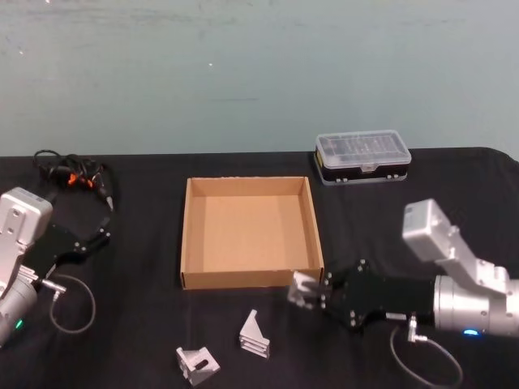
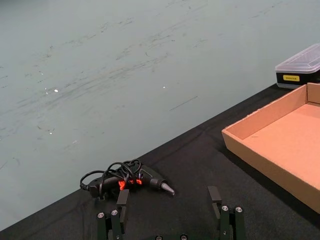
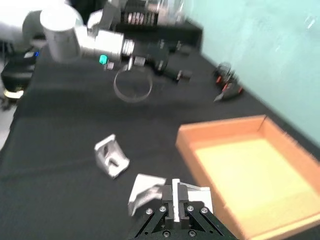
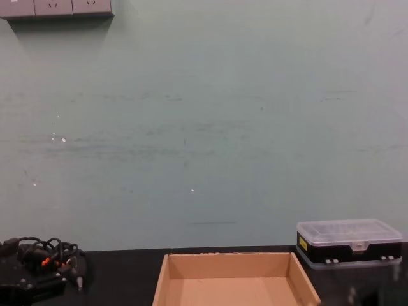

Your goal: Use one hand to pick up the angle iron from the table and place it into the box.

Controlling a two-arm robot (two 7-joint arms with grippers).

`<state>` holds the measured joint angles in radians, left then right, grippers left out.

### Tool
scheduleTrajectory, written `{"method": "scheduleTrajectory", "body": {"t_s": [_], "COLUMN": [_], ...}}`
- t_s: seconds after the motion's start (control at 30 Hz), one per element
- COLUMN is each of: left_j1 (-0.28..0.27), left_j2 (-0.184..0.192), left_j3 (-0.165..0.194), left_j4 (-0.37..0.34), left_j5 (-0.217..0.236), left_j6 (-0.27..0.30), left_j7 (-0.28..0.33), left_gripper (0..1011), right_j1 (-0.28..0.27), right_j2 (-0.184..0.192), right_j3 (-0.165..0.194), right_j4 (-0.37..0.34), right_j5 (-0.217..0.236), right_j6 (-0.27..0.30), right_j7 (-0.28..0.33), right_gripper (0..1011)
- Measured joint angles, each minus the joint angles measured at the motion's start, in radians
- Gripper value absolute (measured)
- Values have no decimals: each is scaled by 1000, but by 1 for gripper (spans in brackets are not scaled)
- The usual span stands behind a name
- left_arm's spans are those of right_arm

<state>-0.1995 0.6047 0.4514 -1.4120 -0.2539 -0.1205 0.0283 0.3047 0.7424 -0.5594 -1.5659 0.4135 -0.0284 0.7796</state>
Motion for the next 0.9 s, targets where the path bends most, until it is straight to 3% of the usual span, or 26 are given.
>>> {"method": "scheduleTrajectory", "body": {"t_s": [0.27,0.47,0.63,0.9], "left_j1": [0,0,0,0], "left_j2": [0,0,0,0], "left_j3": [0,0,0,0], "left_j4": [0,0,0,0], "left_j5": [0,0,0,0], "left_j6": [0,0,0,0], "left_j7": [0,0,0,0], "left_gripper": [1000,1000,1000,1000], "right_j1": [-31,-14,26,129], "right_j2": [-38,-92,-139,-217], "right_j3": [81,111,110,63], "right_j4": [-21,4,43,137], "right_j5": [46,42,21,-24], "right_j6": [-97,-113,-90,9], "right_j7": [-72,-124,-147,-157], "right_gripper": [66,66,66,66]}}
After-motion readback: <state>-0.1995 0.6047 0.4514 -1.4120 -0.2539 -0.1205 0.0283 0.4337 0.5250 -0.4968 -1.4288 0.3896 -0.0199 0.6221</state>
